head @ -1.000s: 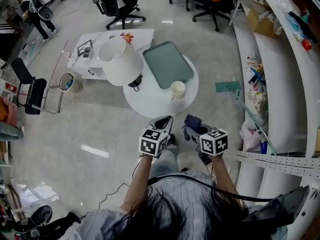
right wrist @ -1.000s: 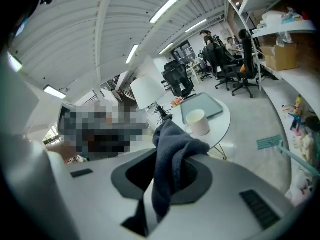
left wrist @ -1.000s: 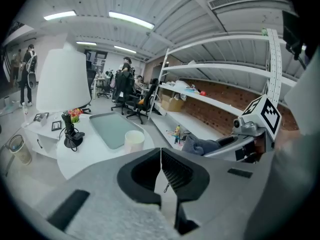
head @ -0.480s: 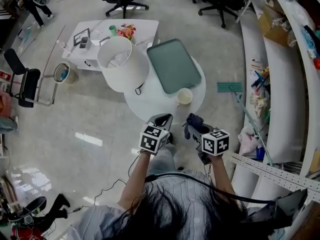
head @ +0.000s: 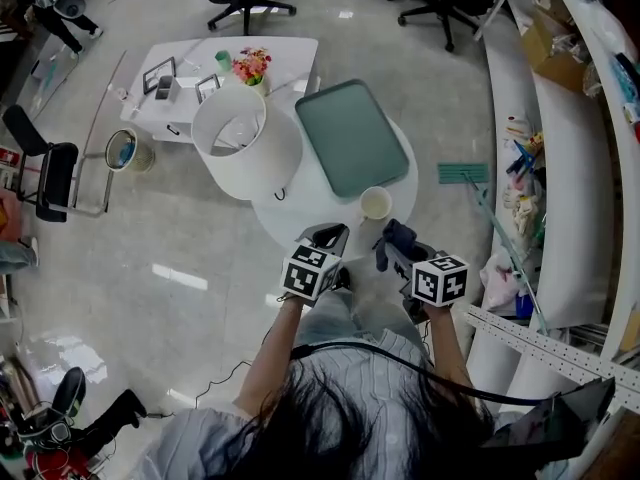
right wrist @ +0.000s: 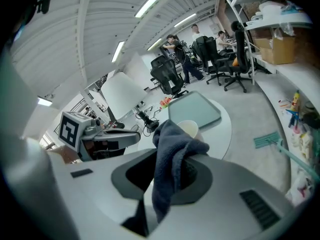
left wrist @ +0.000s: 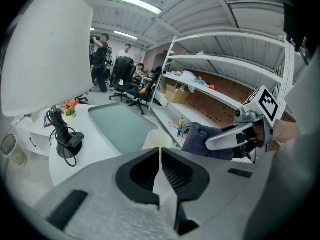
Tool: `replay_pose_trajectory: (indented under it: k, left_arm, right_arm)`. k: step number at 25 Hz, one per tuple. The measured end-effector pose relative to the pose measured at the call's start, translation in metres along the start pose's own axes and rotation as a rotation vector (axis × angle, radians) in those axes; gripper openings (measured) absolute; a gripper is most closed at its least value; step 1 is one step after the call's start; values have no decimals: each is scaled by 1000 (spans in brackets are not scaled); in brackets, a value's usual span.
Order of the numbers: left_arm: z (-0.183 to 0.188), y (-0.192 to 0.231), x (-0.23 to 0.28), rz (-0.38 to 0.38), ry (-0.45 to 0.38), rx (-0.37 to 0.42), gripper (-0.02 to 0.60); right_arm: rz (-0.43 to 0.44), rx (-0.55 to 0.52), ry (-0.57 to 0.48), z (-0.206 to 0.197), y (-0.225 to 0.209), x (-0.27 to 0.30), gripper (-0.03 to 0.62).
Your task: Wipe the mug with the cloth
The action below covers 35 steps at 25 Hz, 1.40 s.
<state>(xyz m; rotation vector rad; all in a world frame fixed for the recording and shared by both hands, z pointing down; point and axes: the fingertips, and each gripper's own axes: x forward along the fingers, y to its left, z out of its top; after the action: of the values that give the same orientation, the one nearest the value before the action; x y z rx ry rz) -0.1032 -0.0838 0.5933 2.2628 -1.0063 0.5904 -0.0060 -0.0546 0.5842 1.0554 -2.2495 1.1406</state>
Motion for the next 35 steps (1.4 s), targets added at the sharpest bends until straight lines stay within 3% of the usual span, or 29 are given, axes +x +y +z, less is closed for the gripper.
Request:
replay_pose_trajectory:
  k: [8, 18, 22, 29, 35]
  left_arm:
    - [0, -3, 17, -1, 42, -31, 20]
    - [16, 17, 50, 151, 28, -189, 21]
    - [16, 19, 66, 171, 57, -220, 23]
    - [7, 28, 84, 148, 185, -171, 50]
    - [0, 28, 94, 61, 329, -40, 80]
  right_arm:
    - [-24, -4, -10, 23, -32, -8, 80]
    - [81, -128, 100, 61, -62, 9, 80]
    - [126, -189, 152, 72, -74, 22, 80]
    - [204, -437, 288, 79, -81, 51, 80]
    - [358, -596, 412, 71, -78, 79, 80]
